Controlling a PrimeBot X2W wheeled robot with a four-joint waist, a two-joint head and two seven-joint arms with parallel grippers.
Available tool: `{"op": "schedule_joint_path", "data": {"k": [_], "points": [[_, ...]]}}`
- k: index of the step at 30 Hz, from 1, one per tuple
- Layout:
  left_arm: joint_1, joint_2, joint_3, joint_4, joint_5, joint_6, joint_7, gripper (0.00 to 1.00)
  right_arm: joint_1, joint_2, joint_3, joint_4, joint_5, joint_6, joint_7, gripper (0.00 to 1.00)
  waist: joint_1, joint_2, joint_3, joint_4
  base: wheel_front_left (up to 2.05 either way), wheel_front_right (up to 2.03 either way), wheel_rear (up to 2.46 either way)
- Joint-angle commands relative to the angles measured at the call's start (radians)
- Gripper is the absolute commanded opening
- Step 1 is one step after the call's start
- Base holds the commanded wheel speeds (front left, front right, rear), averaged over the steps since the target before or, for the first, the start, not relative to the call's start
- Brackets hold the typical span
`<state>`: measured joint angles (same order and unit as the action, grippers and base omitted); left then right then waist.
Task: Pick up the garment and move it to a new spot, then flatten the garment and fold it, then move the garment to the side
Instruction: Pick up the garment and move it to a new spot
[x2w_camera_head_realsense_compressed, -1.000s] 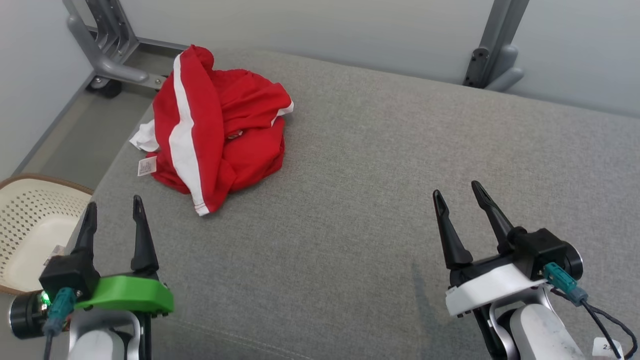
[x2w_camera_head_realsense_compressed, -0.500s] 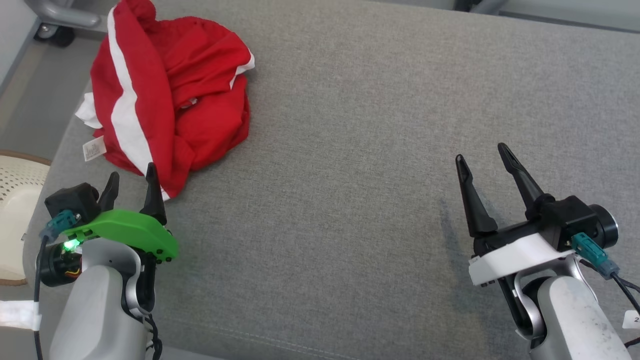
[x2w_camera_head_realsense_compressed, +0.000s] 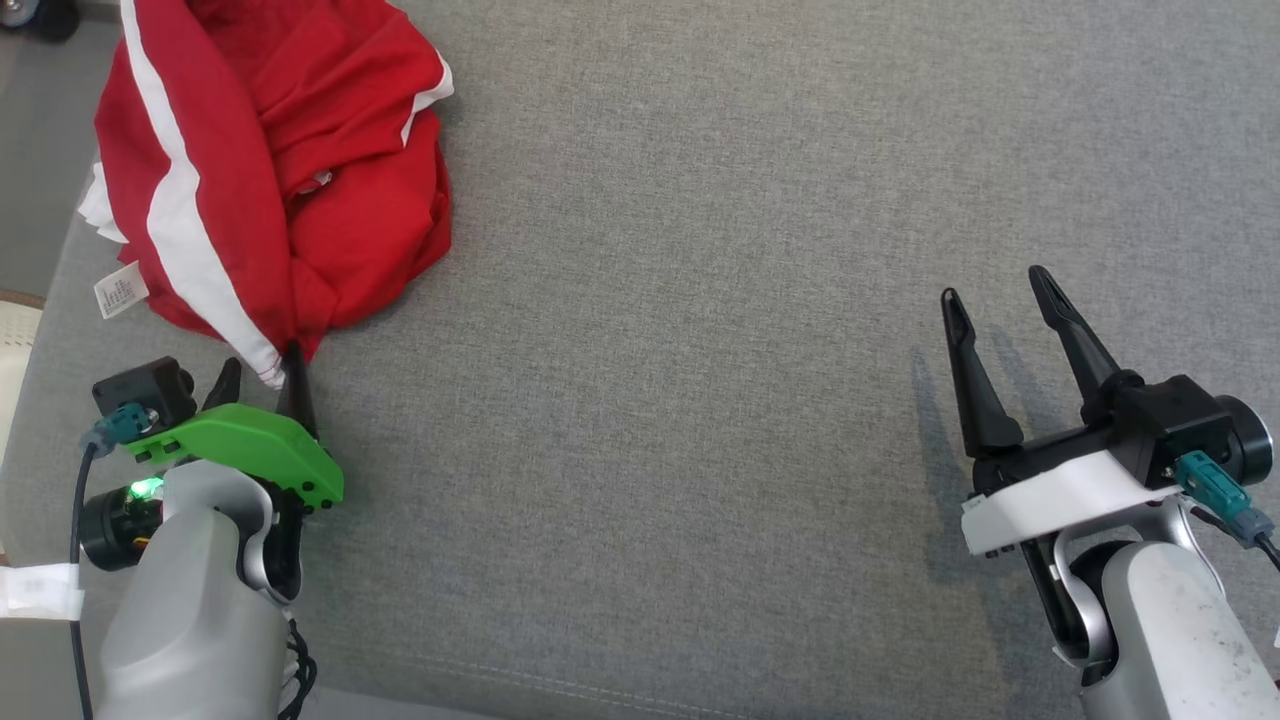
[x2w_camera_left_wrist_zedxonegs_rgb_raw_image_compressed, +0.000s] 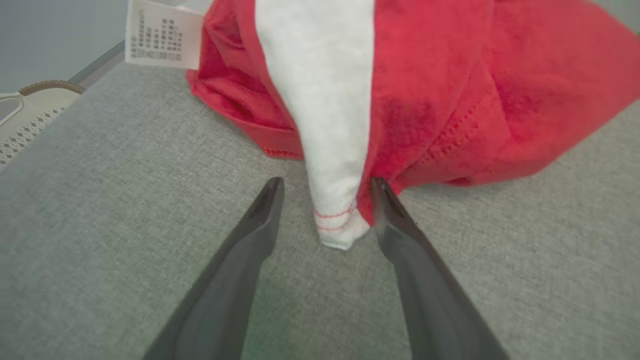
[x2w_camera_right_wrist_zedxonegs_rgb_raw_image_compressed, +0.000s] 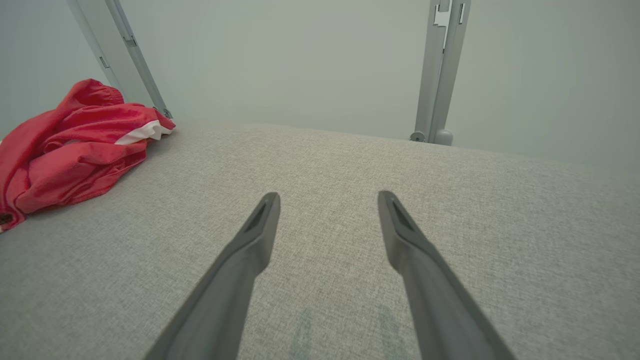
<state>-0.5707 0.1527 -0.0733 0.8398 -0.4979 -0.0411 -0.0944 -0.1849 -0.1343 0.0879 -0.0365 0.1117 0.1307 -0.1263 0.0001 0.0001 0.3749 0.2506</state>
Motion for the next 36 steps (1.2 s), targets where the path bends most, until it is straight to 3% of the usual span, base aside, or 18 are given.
{"op": "schedule_joint_path", "data": {"k": [1, 9, 17, 27, 31, 36], "points": [[-0.021, 0.013, -0.002, 0.021, 0.011, 0.002, -0.039, 0.0, 0.011, 0.004, -0.004, -0.001, -0.004, 0.0, -0.001, 1.0, -0.0001, -0.0001, -0.008, 0.0, 0.0, 0.0, 0.0], [0.028, 0.044, -0.006, -0.011, 0.05, 0.033, -0.144, 0.0, 0.04, 0.025, -0.011, 0.031, 0.007, 0.0, -0.024, 1.0, -0.0001, -0.0001, -0.085, -0.003, 0.0, 0.0, 0.0], [0.203, 0.092, 0.002, -0.337, 0.118, 0.124, -0.163, 0.0, 0.09, 0.05, -0.026, 0.076, 0.019, 0.0, -0.059, 1.0, -0.0001, -0.0001, -0.214, -0.006, 0.0, 0.0, 0.0], [0.509, 0.134, -0.011, -0.918, 0.166, 0.25, 0.021, 0.0, 0.149, 0.073, -0.028, 0.099, 0.013, 0.0, -0.086, 1.0, -0.0001, -0.0001, -0.342, -0.07, 0.0, 0.0, 0.0], [0.559, 0.143, -0.044, -1.047, 0.191, 0.262, 0.077, 0.0, 0.157, 0.076, -0.03, 0.09, 0.008, 0.0, -0.084, 1.0, -0.0001, -0.0001, -0.353, -0.119, 0.0, 0.0, 0.0], [0.546, 0.124, -0.13, -1.107, 0.206, 0.236, 0.135, 0.0, 0.143, 0.079, -0.026, 0.077, 0.011, 0.0, -0.079, 1.0, -0.0001, -0.0001, -0.342, -0.209, 0.0, 0.0, 0.0]]}}
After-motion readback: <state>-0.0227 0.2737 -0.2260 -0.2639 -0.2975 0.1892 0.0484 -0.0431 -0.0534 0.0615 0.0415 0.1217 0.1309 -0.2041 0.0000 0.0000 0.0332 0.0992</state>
